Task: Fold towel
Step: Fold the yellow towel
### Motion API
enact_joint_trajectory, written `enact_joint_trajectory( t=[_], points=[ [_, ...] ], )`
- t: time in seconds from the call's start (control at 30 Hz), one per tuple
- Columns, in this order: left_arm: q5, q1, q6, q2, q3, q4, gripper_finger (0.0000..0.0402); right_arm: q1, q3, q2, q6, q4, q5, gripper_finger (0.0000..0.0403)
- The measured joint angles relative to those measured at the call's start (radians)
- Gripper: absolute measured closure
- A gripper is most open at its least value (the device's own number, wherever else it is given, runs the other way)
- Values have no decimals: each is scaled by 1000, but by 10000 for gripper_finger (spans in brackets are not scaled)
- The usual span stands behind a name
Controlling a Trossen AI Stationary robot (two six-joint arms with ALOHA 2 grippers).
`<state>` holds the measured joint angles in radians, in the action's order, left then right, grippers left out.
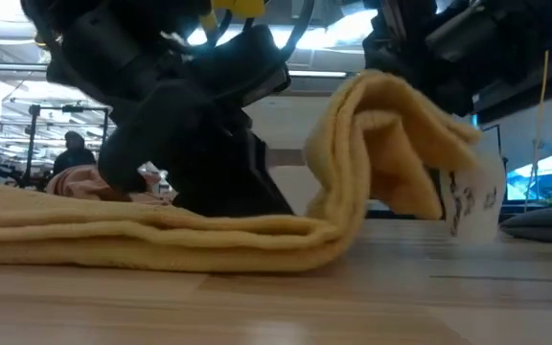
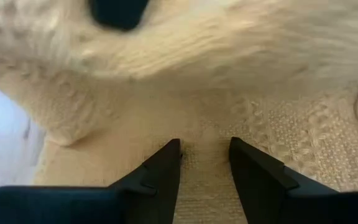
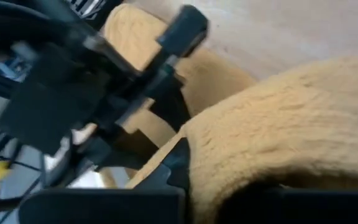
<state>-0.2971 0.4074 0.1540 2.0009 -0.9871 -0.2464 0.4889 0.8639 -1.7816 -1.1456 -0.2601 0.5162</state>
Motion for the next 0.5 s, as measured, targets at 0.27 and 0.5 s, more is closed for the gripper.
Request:
enact_joint_trajectory(
  t=[0.27,0.5],
  points=[
    [7,53,160,-185,-48,474,270,2,-2,-4,58,1,22,386],
    [3,57,316,-200,33,535,270,1,-1,-3,65,22,-2,378]
  ],
)
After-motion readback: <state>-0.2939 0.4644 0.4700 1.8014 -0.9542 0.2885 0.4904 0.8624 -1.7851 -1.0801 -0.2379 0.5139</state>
